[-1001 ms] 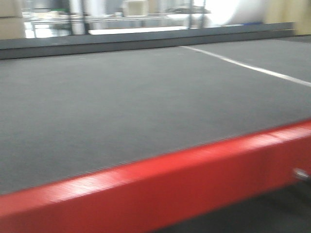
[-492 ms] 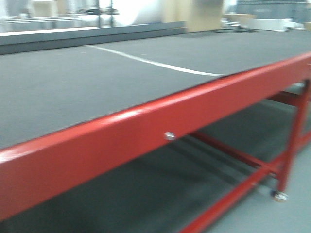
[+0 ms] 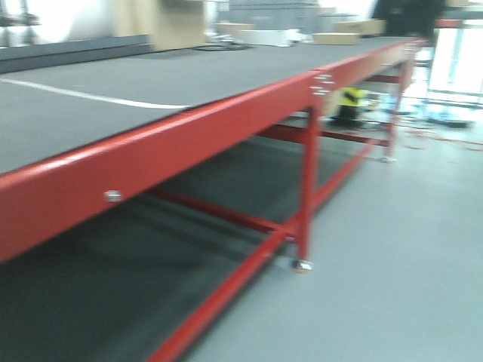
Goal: Place cylindrical capacitor in blue bin on shelf
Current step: 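Drive the base away from the table carrying both cylinders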
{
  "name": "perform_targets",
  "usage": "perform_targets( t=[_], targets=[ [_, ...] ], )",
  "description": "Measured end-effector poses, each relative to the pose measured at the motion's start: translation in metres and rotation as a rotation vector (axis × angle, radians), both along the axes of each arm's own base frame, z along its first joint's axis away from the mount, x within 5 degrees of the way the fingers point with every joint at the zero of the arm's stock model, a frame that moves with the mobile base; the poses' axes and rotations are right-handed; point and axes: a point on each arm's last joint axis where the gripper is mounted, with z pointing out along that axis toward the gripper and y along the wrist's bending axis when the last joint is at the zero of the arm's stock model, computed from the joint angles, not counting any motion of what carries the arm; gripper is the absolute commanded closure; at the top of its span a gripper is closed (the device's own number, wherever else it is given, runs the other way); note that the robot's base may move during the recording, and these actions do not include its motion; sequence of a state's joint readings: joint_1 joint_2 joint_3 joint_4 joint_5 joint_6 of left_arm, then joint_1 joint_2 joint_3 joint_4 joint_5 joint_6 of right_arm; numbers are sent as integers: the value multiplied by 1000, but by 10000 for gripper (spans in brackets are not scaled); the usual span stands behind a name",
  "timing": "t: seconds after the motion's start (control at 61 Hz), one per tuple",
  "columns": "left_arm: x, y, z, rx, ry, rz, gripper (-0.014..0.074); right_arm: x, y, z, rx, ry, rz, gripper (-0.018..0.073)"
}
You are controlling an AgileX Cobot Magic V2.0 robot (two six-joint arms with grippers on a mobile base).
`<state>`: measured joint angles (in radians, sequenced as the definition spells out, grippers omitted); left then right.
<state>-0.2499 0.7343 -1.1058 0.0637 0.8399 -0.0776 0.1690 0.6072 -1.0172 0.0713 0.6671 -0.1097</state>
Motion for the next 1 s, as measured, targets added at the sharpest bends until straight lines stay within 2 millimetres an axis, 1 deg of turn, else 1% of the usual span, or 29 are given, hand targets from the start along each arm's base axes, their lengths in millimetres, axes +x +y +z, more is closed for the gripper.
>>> perform_targets(
  t=[1.001],
  targets=[
    [0, 0, 0, 0, 0, 0, 707, 0, 0, 0, 0, 0, 0, 603]
  ],
)
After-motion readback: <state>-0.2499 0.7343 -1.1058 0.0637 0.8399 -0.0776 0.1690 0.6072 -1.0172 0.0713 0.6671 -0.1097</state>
